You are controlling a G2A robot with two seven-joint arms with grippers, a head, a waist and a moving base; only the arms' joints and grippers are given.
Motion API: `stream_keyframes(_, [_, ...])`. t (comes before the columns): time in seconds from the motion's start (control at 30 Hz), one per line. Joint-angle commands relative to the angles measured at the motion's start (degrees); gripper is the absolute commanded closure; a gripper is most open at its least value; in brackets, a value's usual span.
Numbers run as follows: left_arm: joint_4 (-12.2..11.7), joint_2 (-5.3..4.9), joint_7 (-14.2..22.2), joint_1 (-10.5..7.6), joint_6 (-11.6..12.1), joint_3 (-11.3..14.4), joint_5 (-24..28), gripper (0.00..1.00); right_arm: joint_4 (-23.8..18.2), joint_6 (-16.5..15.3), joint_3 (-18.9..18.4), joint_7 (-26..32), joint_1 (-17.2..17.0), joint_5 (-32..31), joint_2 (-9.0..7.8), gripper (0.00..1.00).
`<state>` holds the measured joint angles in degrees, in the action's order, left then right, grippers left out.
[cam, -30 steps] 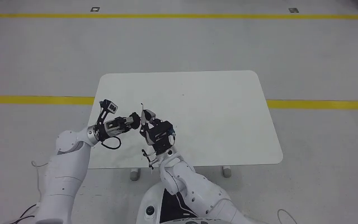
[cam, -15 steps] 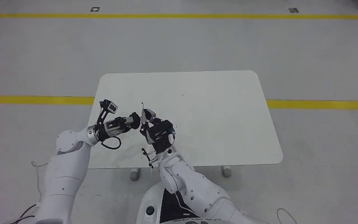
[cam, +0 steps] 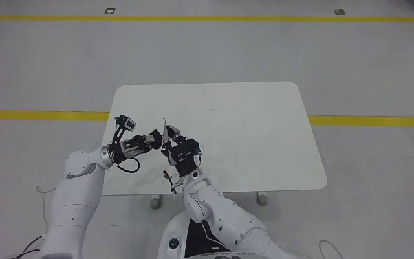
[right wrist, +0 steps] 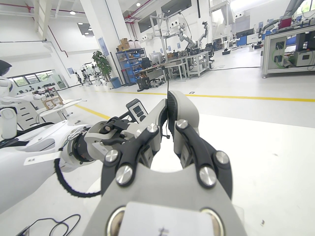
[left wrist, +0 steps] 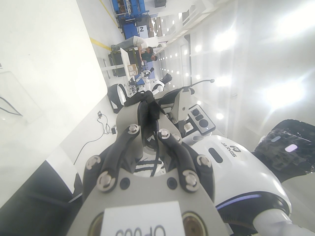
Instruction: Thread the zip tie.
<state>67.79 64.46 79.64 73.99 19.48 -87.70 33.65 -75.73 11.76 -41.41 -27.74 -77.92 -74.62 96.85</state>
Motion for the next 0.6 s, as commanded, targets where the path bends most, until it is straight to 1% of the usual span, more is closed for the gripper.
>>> stream_keyframes(0.0, [0.00, 0.00, 0.00, 0.00, 0.00, 0.00, 0.00, 1.00, 0.08, -0.02, -0.06, -0.02, 0.02, -0.03, 0.04, 1.00])
stream_keyframes(0.57, [0.00, 0.00, 0.00, 0.00, 0.00, 0.00, 0.00, 1.00, 0.57, 0.31, -0.13, -0.40, 0.26, 0.08, 0.23, 1.00])
